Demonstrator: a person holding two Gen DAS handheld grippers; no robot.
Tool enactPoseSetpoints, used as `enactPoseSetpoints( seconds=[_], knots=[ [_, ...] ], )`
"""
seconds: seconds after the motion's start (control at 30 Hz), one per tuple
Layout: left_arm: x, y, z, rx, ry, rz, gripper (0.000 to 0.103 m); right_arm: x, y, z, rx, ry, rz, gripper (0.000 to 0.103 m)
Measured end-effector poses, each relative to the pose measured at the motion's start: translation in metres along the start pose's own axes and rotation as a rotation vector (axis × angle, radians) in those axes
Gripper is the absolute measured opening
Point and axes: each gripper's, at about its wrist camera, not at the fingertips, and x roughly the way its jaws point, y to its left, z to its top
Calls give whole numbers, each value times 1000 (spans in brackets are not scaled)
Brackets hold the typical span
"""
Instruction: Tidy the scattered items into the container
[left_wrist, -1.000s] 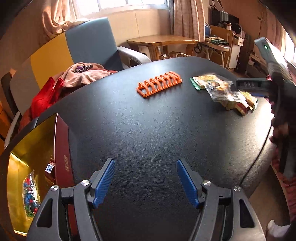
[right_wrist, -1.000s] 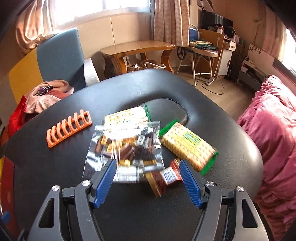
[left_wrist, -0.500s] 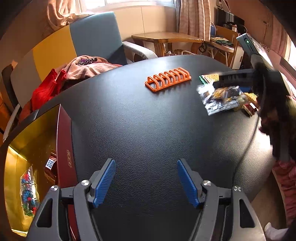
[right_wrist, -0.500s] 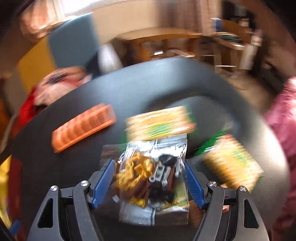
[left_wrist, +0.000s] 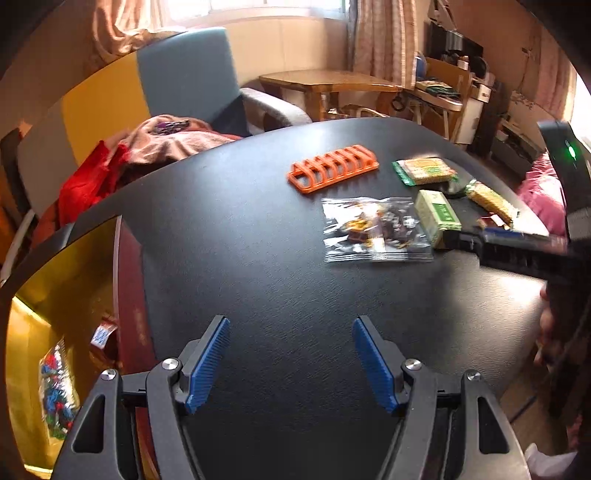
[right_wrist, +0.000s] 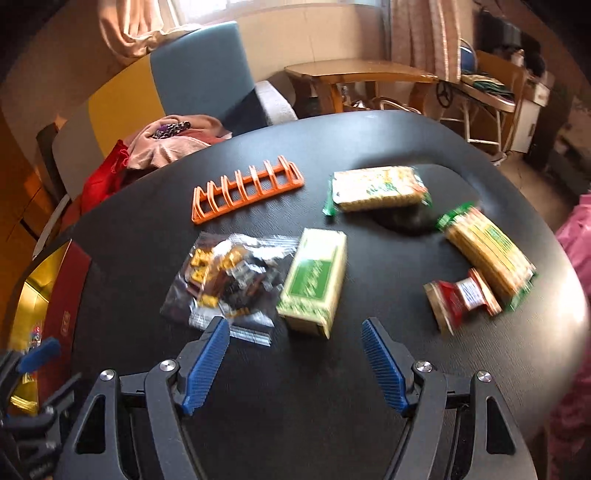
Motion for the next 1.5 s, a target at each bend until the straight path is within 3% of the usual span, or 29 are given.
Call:
enactPoseSetpoints(
  seconds=[0.3, 0.6, 0.83, 1.1, 1.23, 1.33, 1.5],
  knots=[
    [17, -10, 34, -5, 18, -87, 70, -20, -11, -34, 58, -4, -38, 77],
    [53, -16, 75, -53, 57, -213, 69, -26, -3, -38, 37, -39, -63, 77],
    [77, -41, 92, 42, 61, -228, 69, -23, -8, -34, 34, -50, -87, 78],
    [108, -42, 95, 71, 113, -249, 68, -21, -15, -30, 44, -62, -103, 78],
    [114, -51, 96, 154, 111, -266, 69, -19, -16, -27, 41, -67, -108, 78],
    [117, -53, 100, 170, 104, -283, 71, -18, -16, -22, 33, -75, -111, 78],
    [130, -50, 103, 143, 143, -268, 87, -14, -14, -10, 10, -86, -108, 78]
  ],
)
